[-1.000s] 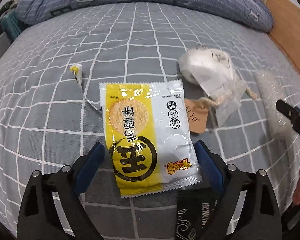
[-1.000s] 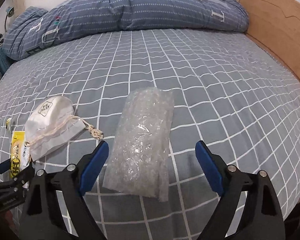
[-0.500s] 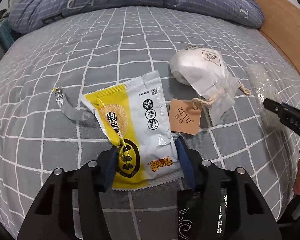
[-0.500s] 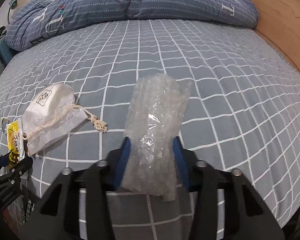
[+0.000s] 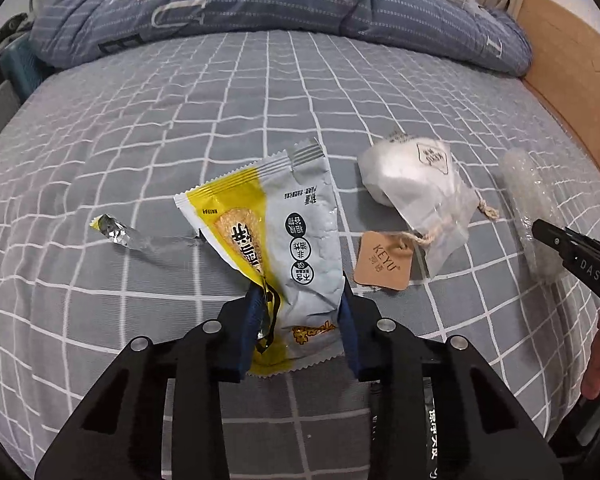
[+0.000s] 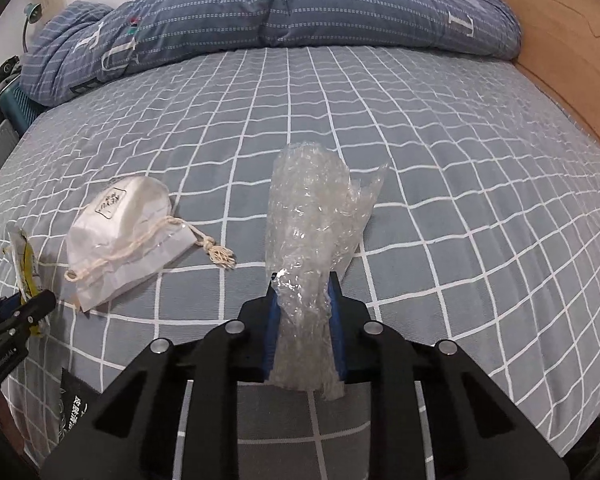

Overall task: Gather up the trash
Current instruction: 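Grasp the yellow snack packet with the left tool while the right tool grasps the bubble wrap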

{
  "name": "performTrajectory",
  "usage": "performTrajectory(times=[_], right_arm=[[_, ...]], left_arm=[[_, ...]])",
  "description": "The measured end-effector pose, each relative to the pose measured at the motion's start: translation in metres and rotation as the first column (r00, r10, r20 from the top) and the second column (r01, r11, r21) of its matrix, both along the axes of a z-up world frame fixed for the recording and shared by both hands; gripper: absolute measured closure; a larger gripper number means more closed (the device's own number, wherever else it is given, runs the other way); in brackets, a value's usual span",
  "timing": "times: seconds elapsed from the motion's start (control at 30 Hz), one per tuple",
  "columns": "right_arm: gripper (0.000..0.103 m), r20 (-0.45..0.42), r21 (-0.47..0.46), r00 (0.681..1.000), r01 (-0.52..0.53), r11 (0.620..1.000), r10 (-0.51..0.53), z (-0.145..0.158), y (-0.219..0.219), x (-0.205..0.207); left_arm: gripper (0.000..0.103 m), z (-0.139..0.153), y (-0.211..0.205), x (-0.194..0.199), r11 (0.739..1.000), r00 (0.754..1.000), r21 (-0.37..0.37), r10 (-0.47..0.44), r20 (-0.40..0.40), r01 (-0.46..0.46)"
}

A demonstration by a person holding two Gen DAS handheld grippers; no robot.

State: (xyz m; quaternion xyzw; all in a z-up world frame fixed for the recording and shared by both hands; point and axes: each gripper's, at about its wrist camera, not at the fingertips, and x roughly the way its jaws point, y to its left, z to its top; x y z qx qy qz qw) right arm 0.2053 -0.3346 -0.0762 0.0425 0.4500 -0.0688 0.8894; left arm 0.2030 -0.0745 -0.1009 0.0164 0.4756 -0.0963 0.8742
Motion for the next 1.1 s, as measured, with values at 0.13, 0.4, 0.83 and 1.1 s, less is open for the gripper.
performTrajectory(times=[0.13, 0.4, 0.83, 1.1], right_arm=[[0.082, 0.014, -0.005, 1.000, -0.001, 1.000, 0.001, 0.011, 0.001, -0.005], [0.082, 0.062, -0.022, 0.998, -0.013, 1.000, 0.014, 0.034, 0.013, -0.025], [0.082, 0.136, -0.026, 0.990, -0.044, 0.999, 0.047, 0.067, 0.031, -0.062], [0.082, 0.165, -0.043, 0.983, -0.071, 0.997, 0.077, 0.084, 0.044, -0.087]], left_arm=[[0.068, 0.012, 0.005, -0.005, 1.000, 1.000, 0.003, 0.008, 0.019, -0.008], [0.068, 0.029, 0.017, -0.015, 0.999, 0.999, -0.029, 0.022, 0.040, -0.021], [0.069, 0.063, 0.033, -0.055, 0.999, 0.993, -0.040, 0.027, 0.117, -0.023], [0.069, 0.087, 0.037, -0.085, 0.998, 0.988, -0.065, 0.026, 0.151, -0.016]])
